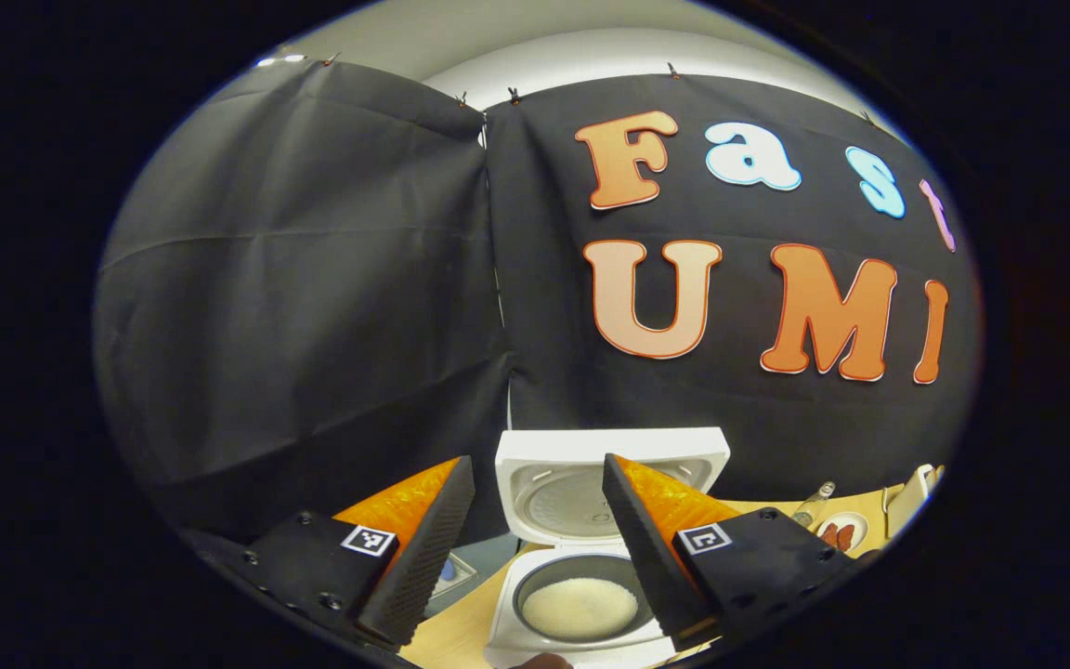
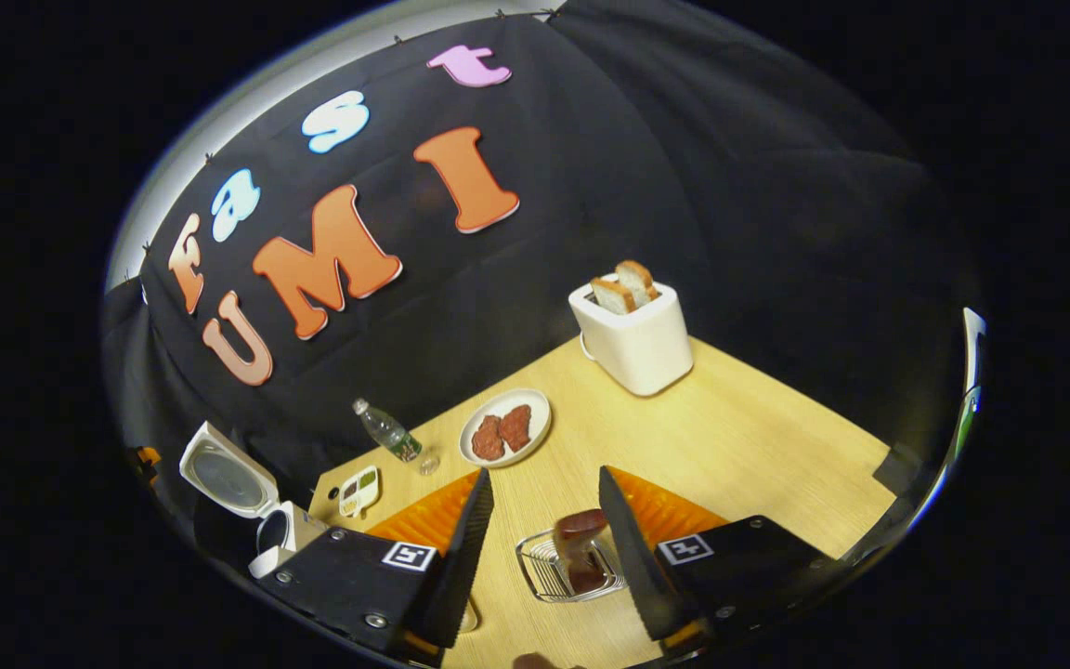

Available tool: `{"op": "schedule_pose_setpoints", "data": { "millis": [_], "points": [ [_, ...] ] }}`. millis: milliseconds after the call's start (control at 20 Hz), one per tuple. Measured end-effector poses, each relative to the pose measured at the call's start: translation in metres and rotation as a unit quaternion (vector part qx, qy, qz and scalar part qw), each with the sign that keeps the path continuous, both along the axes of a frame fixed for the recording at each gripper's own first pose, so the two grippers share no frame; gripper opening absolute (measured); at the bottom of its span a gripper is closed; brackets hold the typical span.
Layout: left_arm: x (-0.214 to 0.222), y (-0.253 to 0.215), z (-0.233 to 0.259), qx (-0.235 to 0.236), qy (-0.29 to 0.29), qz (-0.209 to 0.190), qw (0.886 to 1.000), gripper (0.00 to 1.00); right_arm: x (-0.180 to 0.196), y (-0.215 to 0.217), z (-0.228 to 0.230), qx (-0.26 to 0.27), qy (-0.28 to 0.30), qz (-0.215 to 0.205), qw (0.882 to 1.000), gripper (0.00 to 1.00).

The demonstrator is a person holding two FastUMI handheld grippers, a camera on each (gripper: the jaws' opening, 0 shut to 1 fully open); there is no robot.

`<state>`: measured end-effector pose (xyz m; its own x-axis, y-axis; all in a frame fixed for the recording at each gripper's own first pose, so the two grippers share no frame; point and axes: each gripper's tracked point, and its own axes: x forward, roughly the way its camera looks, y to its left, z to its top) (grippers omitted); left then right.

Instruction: Close the left gripper, press the button to open the rice cooker; take a wooden spoon from the chopstick holder with the right hand, scoop a spoonful of rice and pour it into the rice cooker, then put the wooden spoon back into the chopstick holder.

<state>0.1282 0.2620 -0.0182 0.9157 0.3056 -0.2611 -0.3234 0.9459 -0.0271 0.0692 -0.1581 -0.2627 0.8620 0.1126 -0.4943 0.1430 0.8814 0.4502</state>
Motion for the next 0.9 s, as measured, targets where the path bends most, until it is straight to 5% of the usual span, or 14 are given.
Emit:
{"op": "schedule_pose_setpoints", "data": {
  "millis": [100,450,900],
  "points": [
    [0.020,0.006,0.005,0.007,-0.003,-0.007,1.000,0.95,-0.003,-0.005,0.027,-0.023,-0.024,-0.014,0.999,0.80],
    [0.116,0.012,0.006,0.006,-0.014,-0.040,0.999,0.94,-0.030,0.018,0.091,-0.075,-0.071,-0.035,0.994,0.80],
    [0.188,0.010,-0.080,-0.033,0.097,-0.058,0.993,0.95,-0.045,0.022,0.125,-0.097,-0.099,-0.044,0.989,0.80]
  ]
}}
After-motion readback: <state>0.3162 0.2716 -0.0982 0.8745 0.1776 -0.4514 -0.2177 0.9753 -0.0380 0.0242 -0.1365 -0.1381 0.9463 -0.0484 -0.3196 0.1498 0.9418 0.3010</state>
